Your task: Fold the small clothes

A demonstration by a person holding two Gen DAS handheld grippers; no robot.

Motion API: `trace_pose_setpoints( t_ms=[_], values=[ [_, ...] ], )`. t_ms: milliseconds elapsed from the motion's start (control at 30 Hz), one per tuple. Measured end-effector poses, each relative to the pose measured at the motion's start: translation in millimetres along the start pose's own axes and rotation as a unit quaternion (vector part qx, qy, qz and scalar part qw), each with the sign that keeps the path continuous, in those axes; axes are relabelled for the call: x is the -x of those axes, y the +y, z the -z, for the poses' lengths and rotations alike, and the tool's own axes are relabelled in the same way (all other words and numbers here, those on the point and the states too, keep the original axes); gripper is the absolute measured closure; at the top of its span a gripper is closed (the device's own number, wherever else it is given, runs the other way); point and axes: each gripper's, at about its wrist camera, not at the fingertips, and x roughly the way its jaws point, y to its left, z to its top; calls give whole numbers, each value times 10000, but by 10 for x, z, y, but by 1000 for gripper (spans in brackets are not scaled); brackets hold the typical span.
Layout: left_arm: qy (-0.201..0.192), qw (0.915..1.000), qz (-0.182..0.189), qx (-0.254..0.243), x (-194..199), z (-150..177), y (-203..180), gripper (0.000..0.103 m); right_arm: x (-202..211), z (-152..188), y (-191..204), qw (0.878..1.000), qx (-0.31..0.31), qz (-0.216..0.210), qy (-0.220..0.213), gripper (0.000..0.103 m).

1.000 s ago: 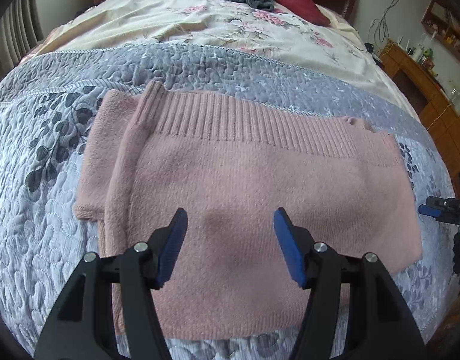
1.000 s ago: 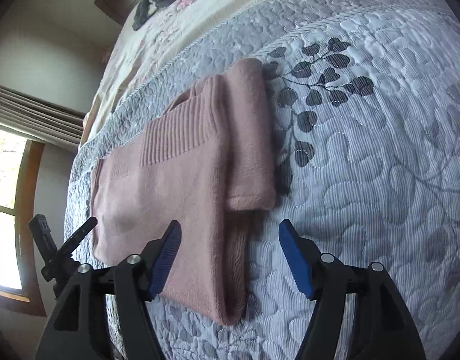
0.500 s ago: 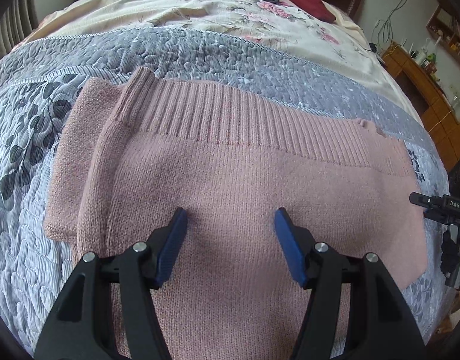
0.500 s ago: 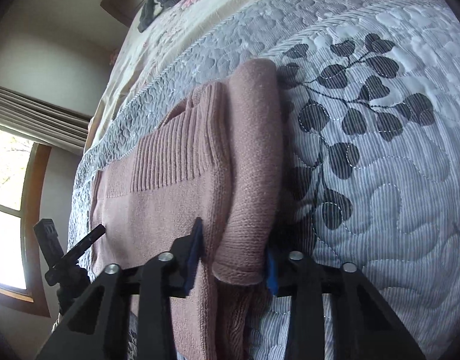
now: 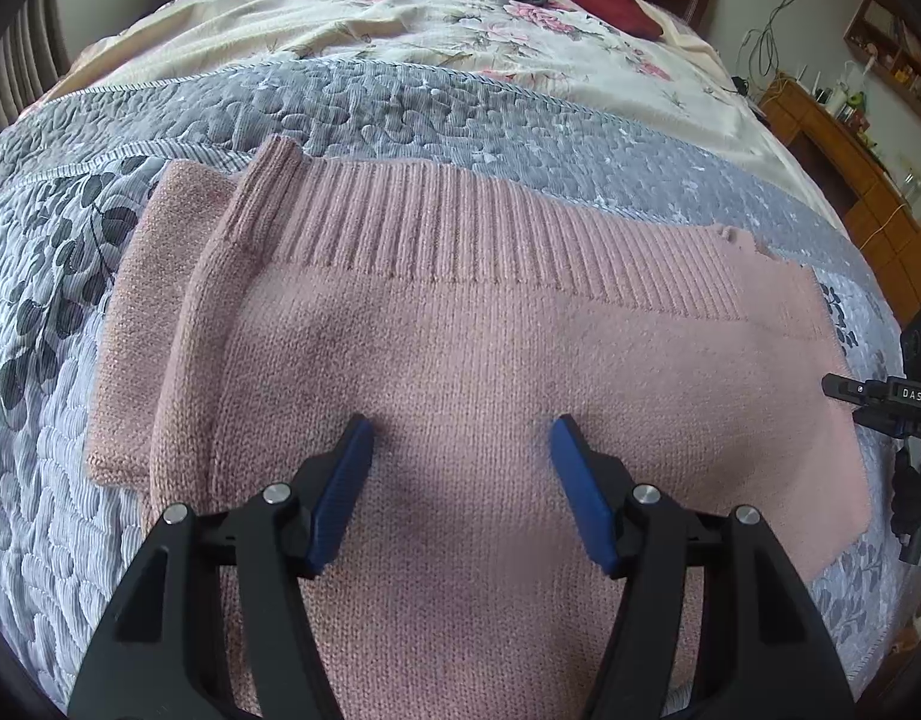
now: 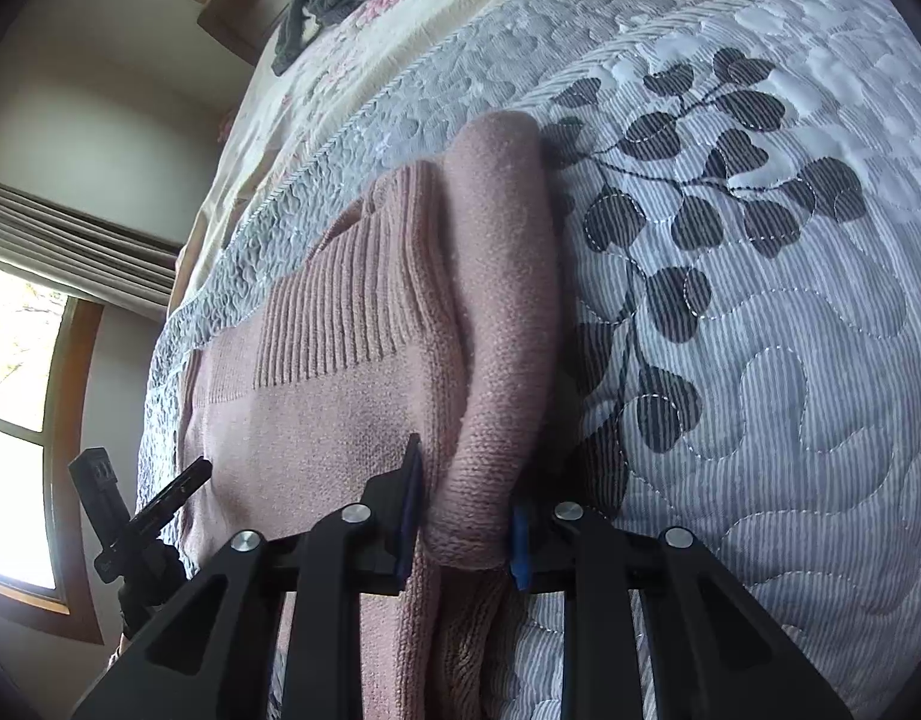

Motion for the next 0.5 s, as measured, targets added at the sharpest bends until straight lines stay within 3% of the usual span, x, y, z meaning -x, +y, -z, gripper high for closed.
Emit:
trace_pose_setpoints(
  t_ms=[200,500],
  values=[
    [-47,9997,151,163,157,-15,58,41,161,-50,242,10000,-8,10,-75,83],
    [-258,9985,320,372,494,41,278,40,204,-122,1435,9953,968,6,53,84]
  ],
)
